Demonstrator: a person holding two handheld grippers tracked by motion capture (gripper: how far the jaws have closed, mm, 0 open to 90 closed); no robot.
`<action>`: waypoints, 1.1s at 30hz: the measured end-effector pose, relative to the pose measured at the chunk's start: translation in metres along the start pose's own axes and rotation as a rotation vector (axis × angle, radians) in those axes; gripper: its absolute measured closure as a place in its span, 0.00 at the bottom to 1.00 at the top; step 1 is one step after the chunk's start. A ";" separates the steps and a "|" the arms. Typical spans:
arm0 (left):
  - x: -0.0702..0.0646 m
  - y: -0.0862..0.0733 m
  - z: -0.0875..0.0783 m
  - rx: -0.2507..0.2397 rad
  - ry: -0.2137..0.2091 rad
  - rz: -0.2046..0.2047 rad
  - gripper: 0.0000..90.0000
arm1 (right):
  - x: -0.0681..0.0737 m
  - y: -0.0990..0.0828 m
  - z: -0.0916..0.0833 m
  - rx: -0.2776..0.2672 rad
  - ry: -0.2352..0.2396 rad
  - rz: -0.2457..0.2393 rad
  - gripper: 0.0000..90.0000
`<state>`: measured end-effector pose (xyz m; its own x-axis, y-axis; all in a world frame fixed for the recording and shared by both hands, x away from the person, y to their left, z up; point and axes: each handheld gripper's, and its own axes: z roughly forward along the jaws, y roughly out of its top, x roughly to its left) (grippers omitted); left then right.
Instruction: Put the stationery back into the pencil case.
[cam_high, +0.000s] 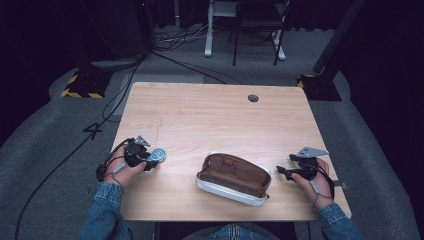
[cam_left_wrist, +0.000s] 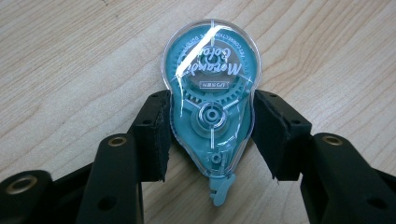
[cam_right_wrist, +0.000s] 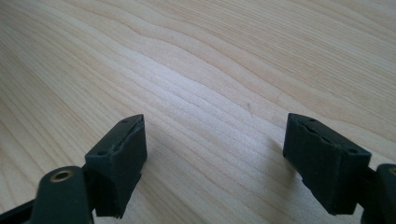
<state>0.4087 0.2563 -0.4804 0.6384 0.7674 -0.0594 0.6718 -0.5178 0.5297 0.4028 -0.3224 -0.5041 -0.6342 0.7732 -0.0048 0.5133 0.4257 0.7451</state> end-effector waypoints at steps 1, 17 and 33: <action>0.000 0.000 0.000 0.000 0.003 -0.001 0.54 | 0.000 0.000 0.000 0.000 0.000 0.000 0.24; -0.001 0.001 -0.019 -0.063 -0.002 -0.025 0.55 | 0.001 0.000 0.000 -0.001 -0.005 0.000 0.25; -0.019 0.013 -0.053 -0.170 -0.058 -0.004 0.54 | 0.002 0.000 0.000 -0.001 -0.010 0.005 0.25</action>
<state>0.3855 0.2550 -0.4275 0.6595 0.7439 -0.1076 0.6045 -0.4398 0.6642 0.4014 -0.3204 -0.5041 -0.6260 0.7798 -0.0072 0.5162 0.4213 0.7457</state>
